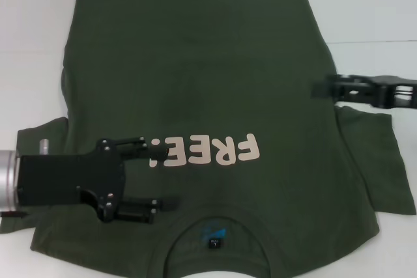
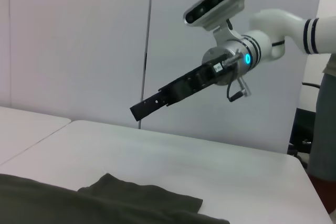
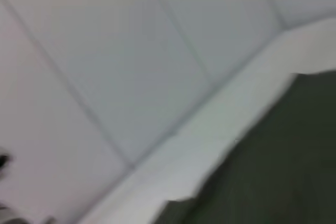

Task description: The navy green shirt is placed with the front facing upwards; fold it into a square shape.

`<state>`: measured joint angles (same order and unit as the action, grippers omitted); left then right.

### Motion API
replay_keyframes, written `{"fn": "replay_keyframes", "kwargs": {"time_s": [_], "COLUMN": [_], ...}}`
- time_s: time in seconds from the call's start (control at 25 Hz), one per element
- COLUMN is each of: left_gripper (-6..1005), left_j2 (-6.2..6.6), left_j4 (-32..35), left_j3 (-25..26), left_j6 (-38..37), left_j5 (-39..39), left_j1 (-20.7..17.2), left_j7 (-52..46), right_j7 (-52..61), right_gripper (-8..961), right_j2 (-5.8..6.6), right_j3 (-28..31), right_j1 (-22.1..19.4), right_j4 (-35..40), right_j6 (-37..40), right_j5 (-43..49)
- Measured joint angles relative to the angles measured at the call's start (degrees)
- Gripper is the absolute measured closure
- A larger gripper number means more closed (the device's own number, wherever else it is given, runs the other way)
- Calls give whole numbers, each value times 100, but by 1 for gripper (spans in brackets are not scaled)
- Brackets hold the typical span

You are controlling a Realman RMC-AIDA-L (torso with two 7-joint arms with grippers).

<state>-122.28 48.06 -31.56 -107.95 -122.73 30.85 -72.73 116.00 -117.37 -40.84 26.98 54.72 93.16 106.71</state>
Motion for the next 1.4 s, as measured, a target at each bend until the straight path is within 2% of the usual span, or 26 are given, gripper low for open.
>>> {"fn": "replay_keyframes", "kwargs": {"time_s": [0.16, 0.32, 0.48, 0.6, 0.8, 0.92, 1.08, 1.4], "left_gripper": [139, 140, 140, 140, 140, 140, 140, 139], "left_j2": [7, 8, 10, 11, -6, -19, -23, -50], "left_j4": [-103, -178, -224, -226, -228, -228, -227, -227], "left_j3": [1, 0, -6, -53, -154, -228, -234, -237], "left_j6": [56, 117, 148, 156, 186, 197, 210, 232], "left_j5": [-1, -21, -39, -18, -33, -10, -6, -25], "left_j1": [75, 169, 234, 256, 305, 308, 301, 233], "left_j7": [6, 13, 13, 14, 14, 14, 14, 83], "right_j7": [892, 1353, 1805, 2151, 2471, 2605, 2700, 2805], "right_gripper": [57, 59, 59, 59, 59, 59, 59, 59], "right_j2": [8, 128, 247, 284, 306, 265, 229, 223], "right_j3": [206, 646, 732, 737, 746, 704, 680, 671], "right_j1": [-120, -37, 15, 103, 456, 673, 771, 808], "right_j4": [802, 930, 997, 1142, 1177, 1153, 1079, 656], "right_j6": [-280, -206, -40, 39, 286, 328, 291, 132], "right_j5": [879, 1750, 2435, 3088, 4349, 5037, 5385, 5431]}}
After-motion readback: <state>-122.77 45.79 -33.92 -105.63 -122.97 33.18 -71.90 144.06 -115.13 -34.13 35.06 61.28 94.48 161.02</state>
